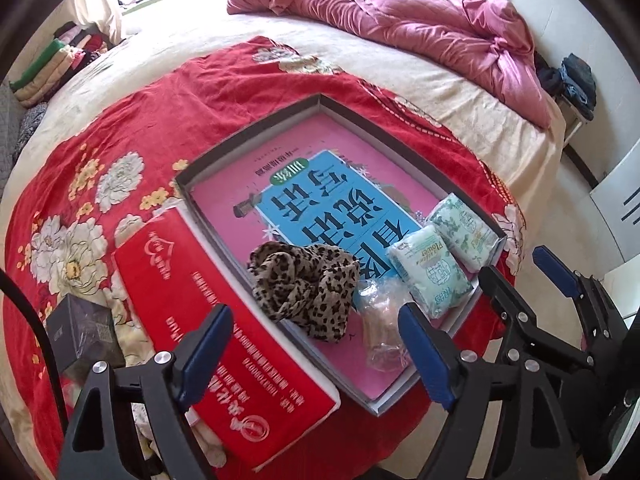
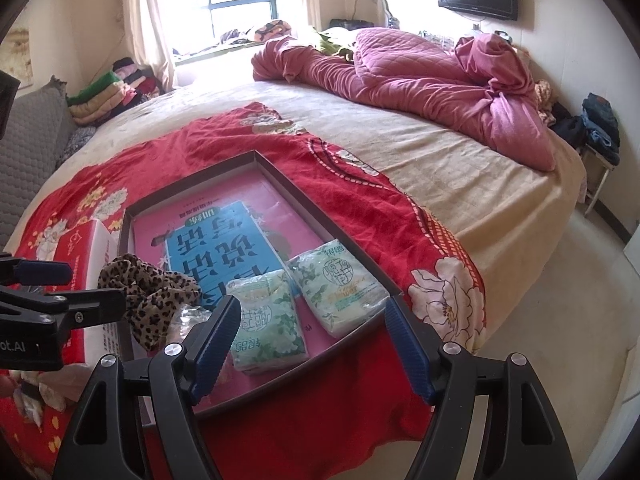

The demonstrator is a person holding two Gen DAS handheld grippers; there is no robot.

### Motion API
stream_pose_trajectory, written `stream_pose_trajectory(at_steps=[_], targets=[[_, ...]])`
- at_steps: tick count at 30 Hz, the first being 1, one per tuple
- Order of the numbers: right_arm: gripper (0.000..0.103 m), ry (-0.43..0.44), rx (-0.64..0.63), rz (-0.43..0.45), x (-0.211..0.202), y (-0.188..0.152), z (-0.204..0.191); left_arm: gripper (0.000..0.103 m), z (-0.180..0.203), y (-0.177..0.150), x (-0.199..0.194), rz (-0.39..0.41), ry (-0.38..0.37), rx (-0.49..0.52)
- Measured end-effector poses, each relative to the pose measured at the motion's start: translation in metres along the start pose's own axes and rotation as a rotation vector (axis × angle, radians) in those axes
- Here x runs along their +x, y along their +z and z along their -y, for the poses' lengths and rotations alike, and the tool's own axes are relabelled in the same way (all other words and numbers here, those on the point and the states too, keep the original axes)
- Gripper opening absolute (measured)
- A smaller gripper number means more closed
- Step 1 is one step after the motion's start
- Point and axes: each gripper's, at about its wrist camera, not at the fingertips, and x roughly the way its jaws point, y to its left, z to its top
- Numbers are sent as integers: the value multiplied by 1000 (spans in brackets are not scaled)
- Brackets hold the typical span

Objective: Organize soft objects
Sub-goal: 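Move both open tools away from the tray back toward the pile of items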

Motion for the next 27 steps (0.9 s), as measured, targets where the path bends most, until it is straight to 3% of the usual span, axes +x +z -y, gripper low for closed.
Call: stream_pose_trajectory(at_steps=[5, 12, 27], targets=[[76, -2, -11, 26, -14, 5, -5, 85, -2, -8, -15, 24, 6, -11], [76, -2, -6, 67, -34, 9, -10, 87, 0, -19, -46, 119, 51, 5], [76, 18, -21, 99, -73, 6, -22, 88, -17, -49, -89, 197, 28, -52]])
